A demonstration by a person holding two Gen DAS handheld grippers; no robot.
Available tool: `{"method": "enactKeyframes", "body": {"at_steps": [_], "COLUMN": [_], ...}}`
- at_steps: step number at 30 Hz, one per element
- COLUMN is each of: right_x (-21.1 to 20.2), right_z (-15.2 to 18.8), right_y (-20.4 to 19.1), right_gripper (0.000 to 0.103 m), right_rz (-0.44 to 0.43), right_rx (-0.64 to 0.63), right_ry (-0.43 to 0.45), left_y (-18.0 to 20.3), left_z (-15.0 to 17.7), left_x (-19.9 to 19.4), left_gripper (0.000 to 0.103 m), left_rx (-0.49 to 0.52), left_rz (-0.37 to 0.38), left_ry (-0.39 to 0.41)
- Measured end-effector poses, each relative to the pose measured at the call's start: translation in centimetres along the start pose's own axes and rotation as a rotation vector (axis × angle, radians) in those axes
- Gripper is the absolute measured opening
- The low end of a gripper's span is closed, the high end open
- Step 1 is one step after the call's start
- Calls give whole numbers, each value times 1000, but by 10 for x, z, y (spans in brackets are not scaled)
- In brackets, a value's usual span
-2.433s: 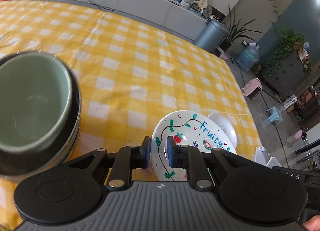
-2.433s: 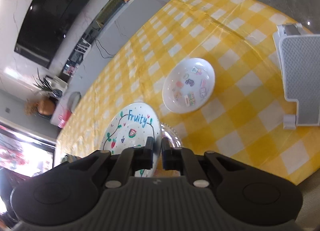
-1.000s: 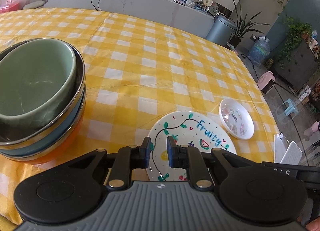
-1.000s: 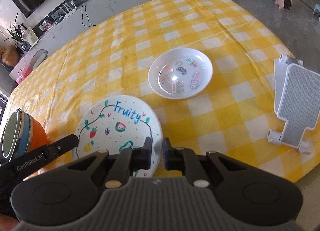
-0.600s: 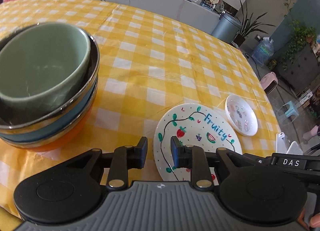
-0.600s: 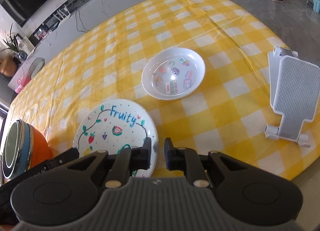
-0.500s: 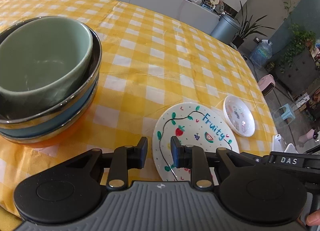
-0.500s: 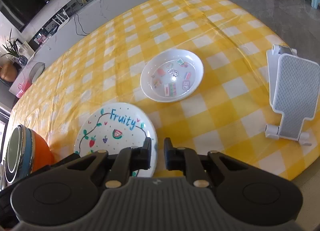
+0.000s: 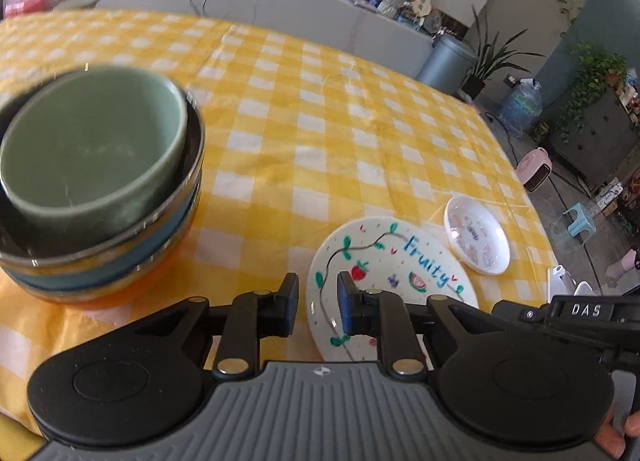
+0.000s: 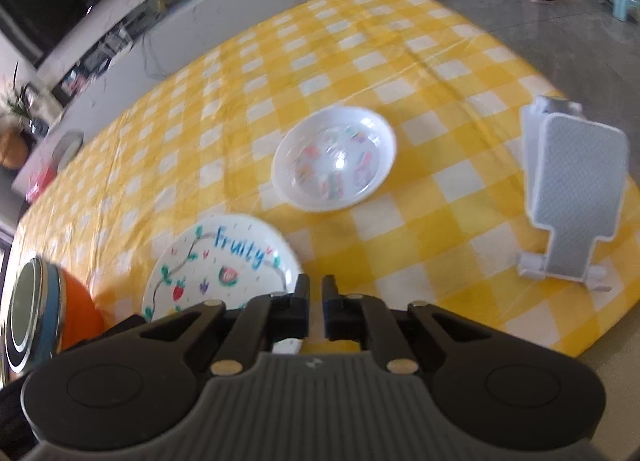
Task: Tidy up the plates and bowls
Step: 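Release the Fruity plate and move the left gripper to the small sticker bowl, then grasp the rim of the small white sticker bowl with the left gripper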
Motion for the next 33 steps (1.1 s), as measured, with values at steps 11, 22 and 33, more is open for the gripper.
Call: {"method": "enactKeyframes", "body": {"at_steps": [11, 22, 33], "right_x": [-3, 32, 52], "right_z": [-35, -64, -56], "right_y": [29, 44, 52], "right_gripper": [9, 31, 31], "right_rz": [53, 148, 143], "right_rx": [148, 83, 100], "right_ry": [177, 240, 182], "left_y": [66, 119, 128], "left_z": [-32, -39, -27], "left_x": [21, 86, 129], "left_gripper": [27, 36, 52], "left_rx": [157, 257, 216], "left_rz": [79, 166, 190], "left_ry": [36, -97, -214]}}
Point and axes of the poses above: each gripper's, at about its wrist camera, not at the fingertips, and x roughly the way its jaws point, y to its right, z to its underside, the point moved 6 cm from there along x, roughly the way its jaws point, and after that the axes turned 13 degrees about y, right-handed, at the moved point
